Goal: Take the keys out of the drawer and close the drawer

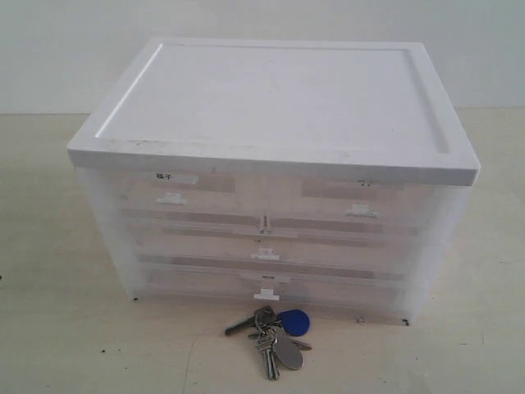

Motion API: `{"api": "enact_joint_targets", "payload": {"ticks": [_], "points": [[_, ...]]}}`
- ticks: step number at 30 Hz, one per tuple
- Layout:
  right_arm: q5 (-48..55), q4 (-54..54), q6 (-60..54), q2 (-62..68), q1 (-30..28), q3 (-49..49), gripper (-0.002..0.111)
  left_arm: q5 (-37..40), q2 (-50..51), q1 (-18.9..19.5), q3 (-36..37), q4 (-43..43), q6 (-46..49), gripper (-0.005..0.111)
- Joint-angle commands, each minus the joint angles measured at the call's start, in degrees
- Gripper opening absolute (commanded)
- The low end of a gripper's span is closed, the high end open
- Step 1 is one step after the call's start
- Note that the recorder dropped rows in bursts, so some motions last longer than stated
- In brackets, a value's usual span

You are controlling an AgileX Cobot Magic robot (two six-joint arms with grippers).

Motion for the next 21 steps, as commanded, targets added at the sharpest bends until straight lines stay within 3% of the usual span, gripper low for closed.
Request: {"api": "enact_joint_targets", "payload": {"ticks": [1, 2, 4, 8, 15, 21], "points": [[0.06, 0.1, 0.19, -0.36, 0.0, 0.24, 0.0, 1.02, -1.65, 13.05, 0.4, 6.37, -5.89, 0.005], [-0.07, 0.1, 0.19, -0.36, 0.0, 0.24, 0.0, 1.73, -3.55, 18.36, 0.4, 6.37, -5.89, 0.005], [-0.86, 0.1, 0.19, -0.36, 0.0, 0.24, 0.0, 3.24, -6.52, 24.5, 0.4, 6.37, -5.89, 0.005], [-1.35, 0.1, 0.19, -0.36, 0.0, 0.24, 0.0, 7.51, -12.01, 32.11, 0.4, 6.37, -5.79, 0.005], [-1.28, 0.1, 0.19, -0.36, 0.0, 0.24, 0.0, 14.95, -12.01, 36.58, 0.4, 6.49, 5.21, 0.005], [-1.28, 0.1, 0.19, -0.36, 0.0, 0.24, 0.0, 23.34, -12.01, 40.12, 0.4, 6.49, 3.96, 0.005]]}}
